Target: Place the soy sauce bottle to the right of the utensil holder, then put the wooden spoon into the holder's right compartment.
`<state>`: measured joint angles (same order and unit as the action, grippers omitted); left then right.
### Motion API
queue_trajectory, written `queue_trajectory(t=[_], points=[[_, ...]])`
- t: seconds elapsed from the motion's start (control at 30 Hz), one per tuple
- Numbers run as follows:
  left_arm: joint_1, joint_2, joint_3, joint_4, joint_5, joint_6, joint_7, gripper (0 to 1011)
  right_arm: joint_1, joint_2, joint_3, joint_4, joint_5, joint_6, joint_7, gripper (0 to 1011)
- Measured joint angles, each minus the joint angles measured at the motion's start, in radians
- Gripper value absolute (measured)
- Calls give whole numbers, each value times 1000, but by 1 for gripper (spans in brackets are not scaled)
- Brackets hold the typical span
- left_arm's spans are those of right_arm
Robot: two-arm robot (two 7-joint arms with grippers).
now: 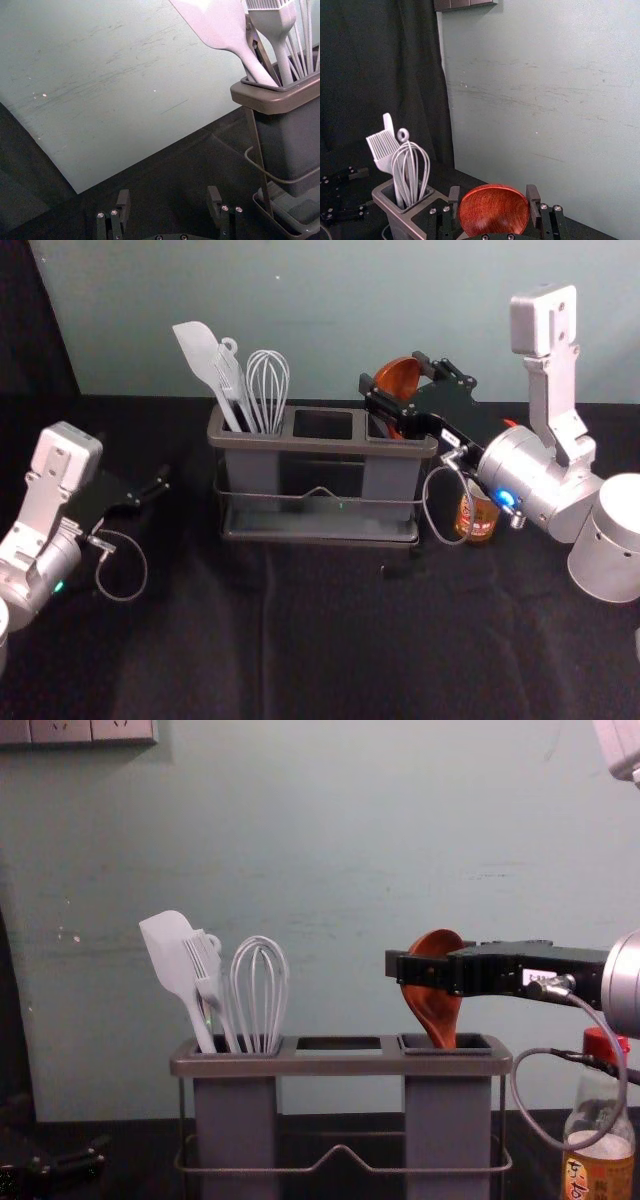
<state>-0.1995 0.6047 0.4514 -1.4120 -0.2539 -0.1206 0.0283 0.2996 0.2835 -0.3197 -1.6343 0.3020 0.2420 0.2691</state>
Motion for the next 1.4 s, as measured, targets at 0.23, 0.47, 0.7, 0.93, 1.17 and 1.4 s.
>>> queue_trajectory(t=[0.23, 0.47, 0.7, 0.93, 1.17, 1.4], points=[[0, 0, 0, 0, 0, 0, 0, 1005, 0, 0, 1, -1, -1, 0, 0, 920], [0, 0, 0, 0, 0, 0, 0, 1005, 0, 0, 2, -2, -1, 0, -1, 1004], [0, 0, 0, 0, 0, 0, 0, 1005, 0, 0, 2, -2, -1, 0, -1, 1004], [0, 0, 0, 0, 0, 0, 0, 1005, -12, 15, 0, -53, -27, 23, -21, 1004], [0, 0, 0, 0, 0, 0, 0, 1005, -58, 35, 22, -149, -46, 45, -40, 1004], [0, 0, 0, 0, 0, 0, 0, 1005, -148, 48, 62, -257, -55, 48, -65, 1004]])
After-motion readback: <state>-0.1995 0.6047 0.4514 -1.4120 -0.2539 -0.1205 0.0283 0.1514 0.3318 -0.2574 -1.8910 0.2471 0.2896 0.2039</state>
